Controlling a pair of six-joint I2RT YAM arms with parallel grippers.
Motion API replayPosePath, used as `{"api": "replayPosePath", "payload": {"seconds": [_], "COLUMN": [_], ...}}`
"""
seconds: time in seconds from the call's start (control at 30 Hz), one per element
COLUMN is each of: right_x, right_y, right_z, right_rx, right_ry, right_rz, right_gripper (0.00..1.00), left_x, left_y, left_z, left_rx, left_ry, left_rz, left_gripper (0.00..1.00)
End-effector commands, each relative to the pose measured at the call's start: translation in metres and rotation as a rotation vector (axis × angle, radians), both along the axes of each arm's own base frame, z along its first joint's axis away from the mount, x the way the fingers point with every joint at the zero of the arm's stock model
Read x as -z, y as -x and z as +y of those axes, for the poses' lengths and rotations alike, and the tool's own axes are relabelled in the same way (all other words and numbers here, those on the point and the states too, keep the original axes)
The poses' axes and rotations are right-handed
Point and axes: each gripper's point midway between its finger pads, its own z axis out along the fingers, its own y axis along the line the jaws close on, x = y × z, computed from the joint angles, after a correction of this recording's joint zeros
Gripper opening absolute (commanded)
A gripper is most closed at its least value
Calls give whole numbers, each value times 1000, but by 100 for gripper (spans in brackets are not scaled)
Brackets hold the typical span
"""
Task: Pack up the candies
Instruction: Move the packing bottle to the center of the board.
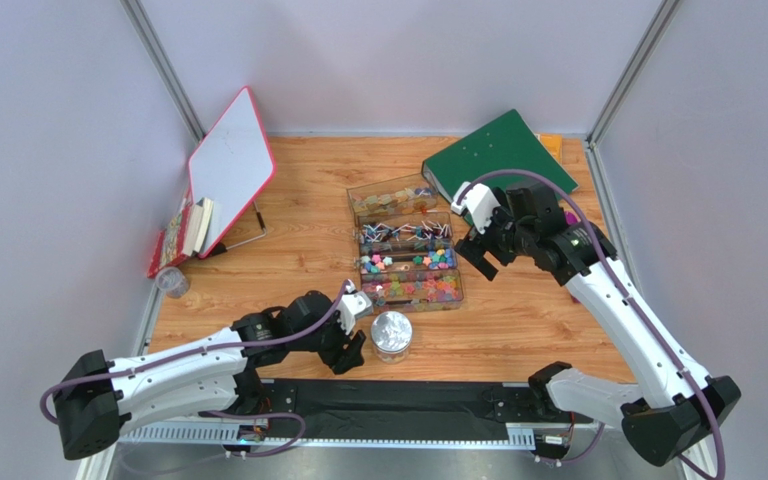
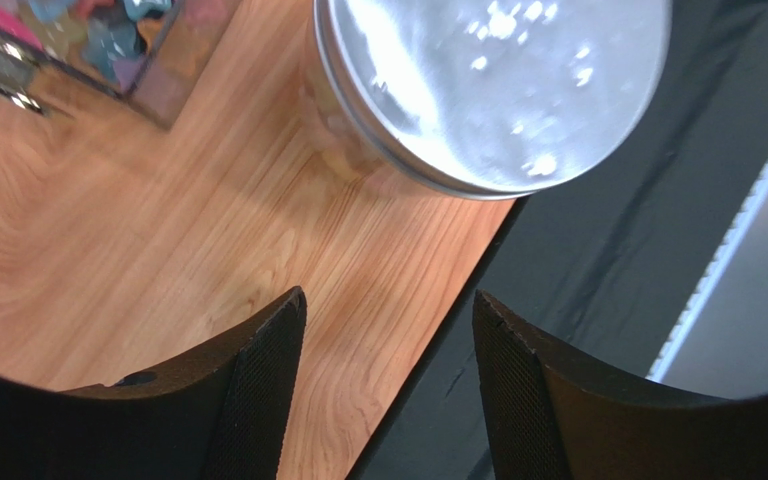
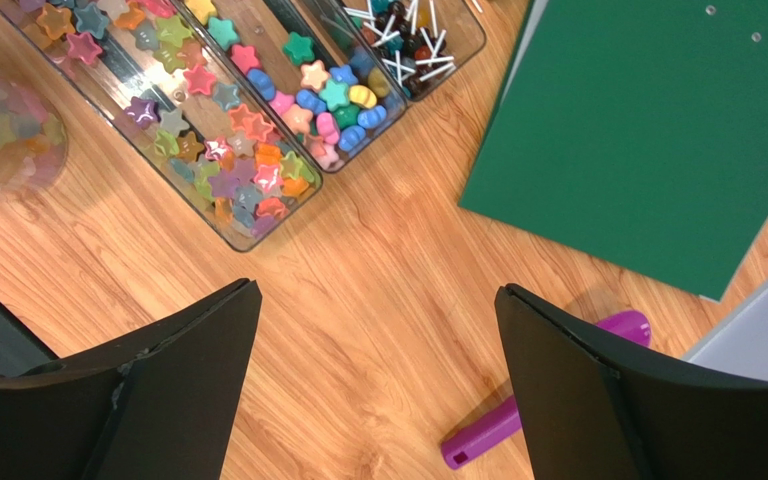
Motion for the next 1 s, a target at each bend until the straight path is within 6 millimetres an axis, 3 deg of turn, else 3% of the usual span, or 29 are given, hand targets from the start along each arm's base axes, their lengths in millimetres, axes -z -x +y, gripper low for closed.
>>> {"api": "replayPosePath", "payload": {"seconds": [0.0, 0.07, 0.23, 0.43, 0.5, 0.53, 0.6, 0.67, 0.77, 0.83, 0.87, 0.93, 0.97], "right_x": [-18, -21, -25, -21, -18, -18, -15, -6, 9, 26, 30, 42, 46], "right_y": [8, 11, 17, 23, 22, 21, 18, 17, 19, 25, 27, 34, 35], "right_z": [-18, -22, -29, -34, -38, -41, -51, -59, -63, -65, -65, -66, -66], "right_rx": [65, 75, 114, 106, 104, 107, 125, 138, 127, 93, 79, 38, 28], "right_ry": [-7, -6, -26, -32, -42, -47, -66, -80, -115, -105, -125, -119, -136], "right_rz": [-40, -48, -55, -58, -48, -47, -39, -13, 37, 78, 91, 124, 142], "right_gripper": [94, 94, 94, 94, 94, 94, 94, 94, 94, 95, 96, 97, 97], "left_x": [6, 16, 10, 23, 35, 38, 52, 63, 58, 67, 60, 64, 69], "left_y": [-6, -4, -15, -24, -24, -26, -30, -39, -50, -44, -44, -33, -37], "left_z": [-10, -10, -35, -61, -68, -73, -84, -95, -117, -126, -136, -145, -148], "left_rx": [-84, -104, -68, -24, -2, 32, 58, 69, 86, 128, 150, 188, 167], "left_ry": [37, 36, 114, 128, 106, 92, 64, 56, 116, 122, 165, 188, 198], "left_rz": [-8, 1, -78, -135, -140, -170, -193, -232, -315, -343, -392, -420, -449], "left_gripper": [68, 66, 68, 68, 71, 79, 81, 82, 82, 82, 83, 84, 85]}}
